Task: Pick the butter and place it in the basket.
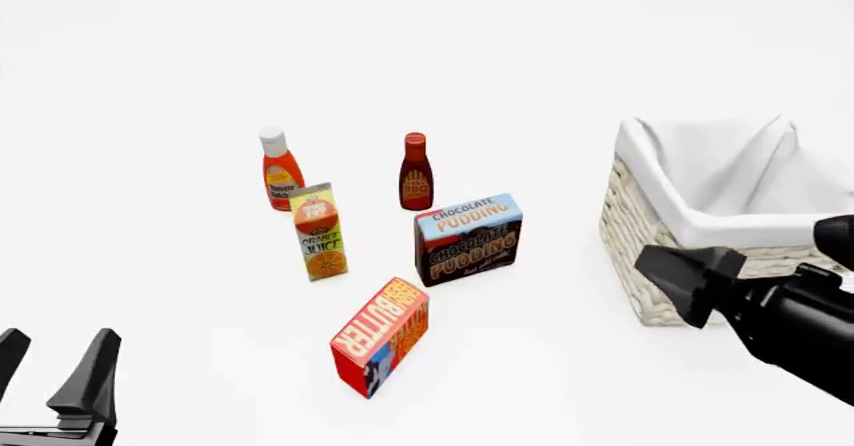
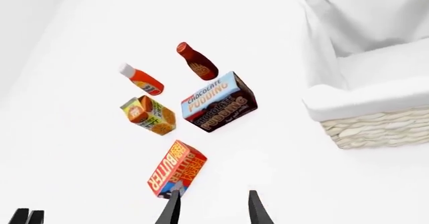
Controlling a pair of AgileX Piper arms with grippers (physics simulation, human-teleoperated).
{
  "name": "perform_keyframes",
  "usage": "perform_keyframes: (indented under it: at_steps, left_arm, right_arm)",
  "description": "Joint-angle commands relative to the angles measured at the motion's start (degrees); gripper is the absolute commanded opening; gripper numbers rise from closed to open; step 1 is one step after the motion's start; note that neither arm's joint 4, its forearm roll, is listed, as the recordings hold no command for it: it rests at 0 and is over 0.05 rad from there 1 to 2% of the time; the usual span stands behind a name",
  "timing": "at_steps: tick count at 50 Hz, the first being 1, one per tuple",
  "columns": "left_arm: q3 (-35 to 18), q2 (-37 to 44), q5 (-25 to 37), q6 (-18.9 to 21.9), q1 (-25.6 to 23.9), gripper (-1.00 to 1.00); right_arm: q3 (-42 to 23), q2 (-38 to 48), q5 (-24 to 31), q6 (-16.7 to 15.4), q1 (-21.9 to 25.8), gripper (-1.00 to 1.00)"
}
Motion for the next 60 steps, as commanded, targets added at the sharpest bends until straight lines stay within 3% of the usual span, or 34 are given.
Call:
perform_keyframes:
  at_steps: [1, 10, 28, 44, 60]
  left_arm:
    - [0.0, 0.0, 0.0, 0.0, 0.0, 1.0]
    - [0.0, 0.0, 0.0, 0.0, 0.0, 1.0]
    - [0.0, 0.0, 0.0, 0.0, 0.0, 1.0]
    - [0.0, 0.0, 0.0, 0.0, 0.0, 1.0]
    - [0.0, 0.0, 0.0, 0.0, 0.0, 1.0]
  right_arm:
    - [-5.2, 4.4, 4.0, 1.3, -0.2, 1.0]
    - [-6.9, 5.1, 4.2, 2.6, -0.2, 1.0]
    - [-5.9, 11.1, -0.6, 9.5, -0.9, 1.0]
    - [-5.6, 11.9, -0.7, 13.0, -3.1, 1.0]
    - [-8.8, 19.6, -1.4, 10.9, 0.8, 1.0]
